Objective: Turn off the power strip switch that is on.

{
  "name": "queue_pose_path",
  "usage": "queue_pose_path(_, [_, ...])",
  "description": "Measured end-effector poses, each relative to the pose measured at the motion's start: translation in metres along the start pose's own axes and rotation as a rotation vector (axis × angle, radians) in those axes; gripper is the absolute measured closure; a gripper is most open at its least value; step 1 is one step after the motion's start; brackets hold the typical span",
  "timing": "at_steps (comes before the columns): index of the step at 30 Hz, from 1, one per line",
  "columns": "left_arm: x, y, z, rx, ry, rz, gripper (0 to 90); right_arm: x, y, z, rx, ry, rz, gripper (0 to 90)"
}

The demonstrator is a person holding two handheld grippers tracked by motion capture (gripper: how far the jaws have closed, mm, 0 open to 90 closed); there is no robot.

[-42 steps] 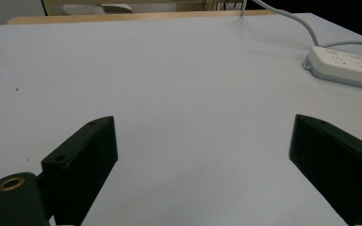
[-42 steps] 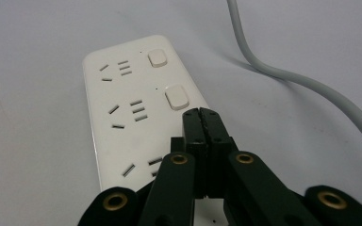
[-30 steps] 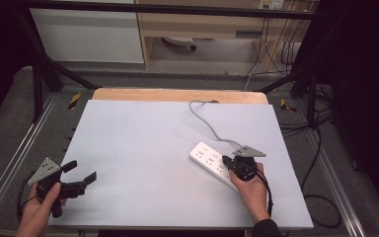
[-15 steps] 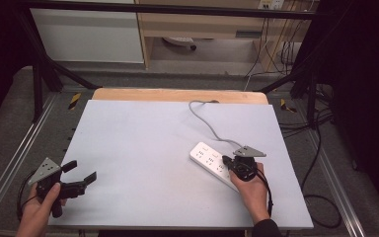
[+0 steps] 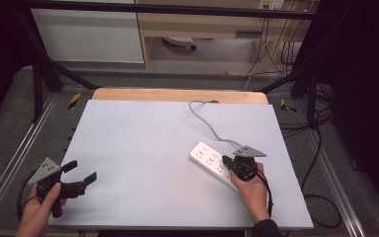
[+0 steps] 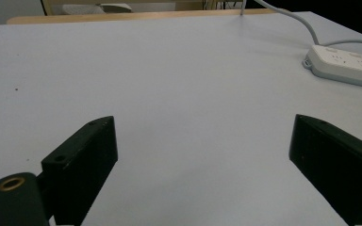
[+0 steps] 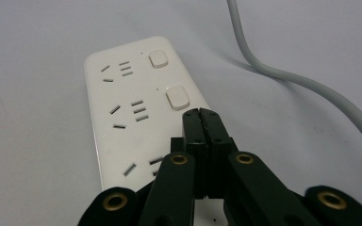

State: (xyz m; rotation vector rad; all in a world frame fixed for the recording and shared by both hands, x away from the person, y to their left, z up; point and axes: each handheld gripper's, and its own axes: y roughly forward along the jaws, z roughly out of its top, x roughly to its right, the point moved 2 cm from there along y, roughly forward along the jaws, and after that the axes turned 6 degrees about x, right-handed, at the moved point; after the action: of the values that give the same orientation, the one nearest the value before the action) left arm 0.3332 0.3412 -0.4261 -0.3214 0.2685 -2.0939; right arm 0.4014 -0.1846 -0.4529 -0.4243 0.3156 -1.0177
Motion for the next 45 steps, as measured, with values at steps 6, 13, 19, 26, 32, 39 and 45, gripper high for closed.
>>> queue_pose_path(6, [0.0000,0.0001,0.0000,0.000,0.000,0.000,8.5,0.0001,0.0000,-0.0001,0.001,-0.004,0.001,90.0])
queue_pose_path(13, [-0.0001,0.0003,0.0000,0.000,-0.001,0.000,8.5,-0.0008,-0.0007,0.0012,0.010,-0.003,0.010,90.0])
queue_pose_path(19, [-0.0002,0.0003,-0.0001,0.000,-0.002,0.001,8.5,-0.0007,-0.0007,0.0011,0.013,-0.002,0.008,90.0])
queue_pose_path(26, [-0.0002,0.0003,0.0000,0.001,-0.002,0.001,8.5,-0.0008,-0.0013,0.0012,0.018,0.006,0.013,90.0])
queue_pose_path(32, [-0.0002,0.0002,0.0000,0.001,-0.001,0.000,8.5,-0.0014,-0.0013,0.0012,0.021,0.006,0.019,90.0])
queue_pose_path(39, [-0.0003,-0.0001,0.0001,0.002,-0.001,0.000,8.5,-0.0009,-0.0018,0.0010,0.023,0.008,0.022,90.0])
queue_pose_path(45, [-0.0002,-0.0001,0.0002,0.003,0.001,-0.002,8.5,-0.0006,-0.0020,0.0013,0.027,0.004,0.023,90.0])
